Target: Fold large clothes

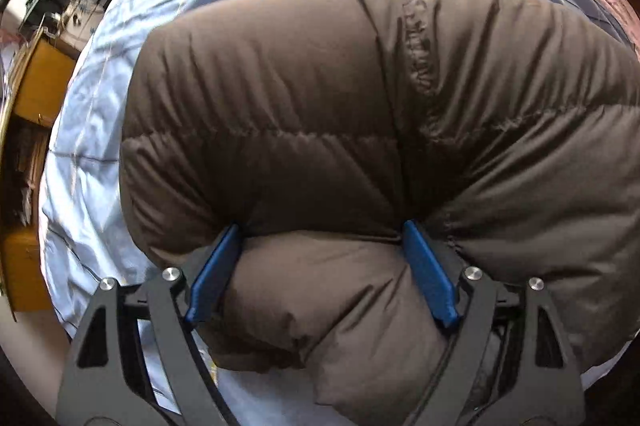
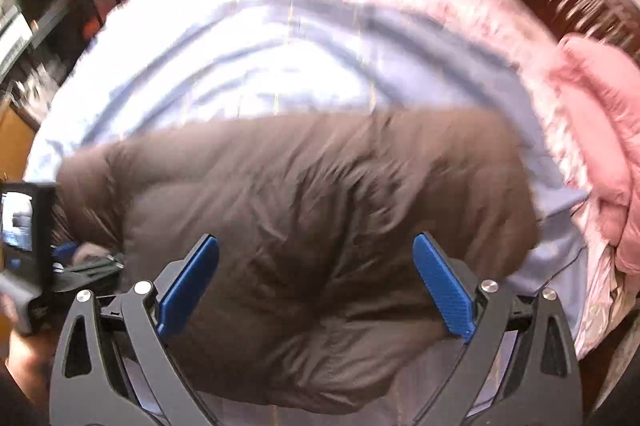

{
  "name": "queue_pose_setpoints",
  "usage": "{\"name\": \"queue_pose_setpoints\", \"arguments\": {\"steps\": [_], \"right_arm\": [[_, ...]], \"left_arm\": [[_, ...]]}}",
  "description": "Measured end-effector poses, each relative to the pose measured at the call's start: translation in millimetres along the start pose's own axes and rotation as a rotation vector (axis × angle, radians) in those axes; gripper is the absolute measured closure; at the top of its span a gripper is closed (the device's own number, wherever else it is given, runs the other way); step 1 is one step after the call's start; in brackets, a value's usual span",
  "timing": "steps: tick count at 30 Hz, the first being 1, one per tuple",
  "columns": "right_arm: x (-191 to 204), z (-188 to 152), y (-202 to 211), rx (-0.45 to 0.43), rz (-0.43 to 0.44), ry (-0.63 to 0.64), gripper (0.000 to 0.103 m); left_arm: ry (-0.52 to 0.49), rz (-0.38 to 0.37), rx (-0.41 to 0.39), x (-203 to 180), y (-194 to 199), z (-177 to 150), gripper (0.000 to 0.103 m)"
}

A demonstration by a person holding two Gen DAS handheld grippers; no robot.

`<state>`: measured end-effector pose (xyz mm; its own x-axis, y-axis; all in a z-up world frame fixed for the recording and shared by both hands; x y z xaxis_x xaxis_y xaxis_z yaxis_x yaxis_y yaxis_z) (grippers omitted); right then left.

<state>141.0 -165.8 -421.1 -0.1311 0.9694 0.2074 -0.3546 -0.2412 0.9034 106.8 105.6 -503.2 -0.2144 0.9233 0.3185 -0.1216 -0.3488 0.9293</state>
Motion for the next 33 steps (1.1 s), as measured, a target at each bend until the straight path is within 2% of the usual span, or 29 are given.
{"name": "queue_pose_setpoints", "arguments": {"steps": [2, 4, 6, 13, 14, 16, 17, 20, 21, 23, 25, 27, 29, 32, 33], "right_arm": [[-1.0, -16.5, -34.7, 0.100, 0.033, -0.038, 0.004], [-6.6, -35.3, -55.6, 0.139, 0.080, -0.099, 0.001], [-12.3, -46.2, -65.0, 0.142, 0.115, -0.140, 0.001], [-3.3, -47.6, -85.8, 0.132, 0.078, -0.103, 0.001], [-2.6, -45.9, -86.0, 0.142, 0.076, -0.108, 0.001], [-3.2, -41.2, -74.0, 0.160, 0.072, -0.129, 0.002], [6.4, -31.3, -67.3, 0.157, 0.075, -0.131, 0.004], [10.4, 0.1, -26.7, 0.045, 0.114, -0.144, 0.004], [9.3, 15.1, -14.1, 0.003, 0.116, -0.148, 0.004], [4.2, 34.4, -6.9, -0.020, 0.105, -0.157, 0.004], [-3.3, 52.6, -15.5, -0.017, 0.094, -0.170, 0.004], [-15.3, 60.7, -35.9, 0.024, 0.071, -0.177, 0.004], [-29.5, 49.9, -59.8, 0.097, 0.058, -0.197, 0.003], [-41.1, 38.5, -82.5, 0.142, 0.048, -0.178, 0.001], [-42.4, 26.4, -88.3, 0.150, 0.047, -0.176, 0.001]], "left_arm": [[0.009, -0.004, 0.005, 2.0, -3.9, -6.5, 0.018], [0.004, 0.000, 0.006, 0.0, -7.3, -11.9, 0.017], [0.005, -0.003, 0.008, -0.8, -15.6, -12.1, 0.015], [-0.003, 0.014, 0.036, -3.0, -23.3, -10.0, 0.014], [-0.007, 0.014, 0.045, -1.3, -17.5, -8.5, 0.017], [0.006, -0.009, 0.064, 1.3, -1.9, -4.6, 0.032], [0.031, -0.049, 0.058, 3.0, 17.1, -3.2, 0.032], [0.040, -0.124, -0.007, -1.5, 60.6, 2.0, 0.032], [0.025, -0.146, -0.044, -8.7, 77.0, 4.3, 0.031], [-0.036, -0.188, -0.089, -32.4, 96.8, 5.4, 0.031], [-0.088, -0.200, -0.084, -54.7, 97.5, -1.4, 0.030], [-0.132, -0.185, -0.064, -72.5, 84.1, -10.4, 0.030], [-0.140, -0.171, -0.060, -84.8, 74.8, -17.2, 0.029], [-0.090, -0.213, 0.012, -84.9, 53.5, -24.3, 0.018], [-0.102, -0.214, 0.023, -87.1, 47.3, -24.3, 0.015]]}}
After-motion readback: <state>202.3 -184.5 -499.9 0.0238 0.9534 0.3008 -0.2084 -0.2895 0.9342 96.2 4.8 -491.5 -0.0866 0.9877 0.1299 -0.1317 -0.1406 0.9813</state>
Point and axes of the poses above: each gripper's, at about its wrist camera, not at the fingertips, and y roughly against the way its jaws point, x to its left, z to its top, the point moved 10 cm from there along -y, roughly the way its jaws point, and after that the axes turned 12 degrees about z, right-handed, at the moved point
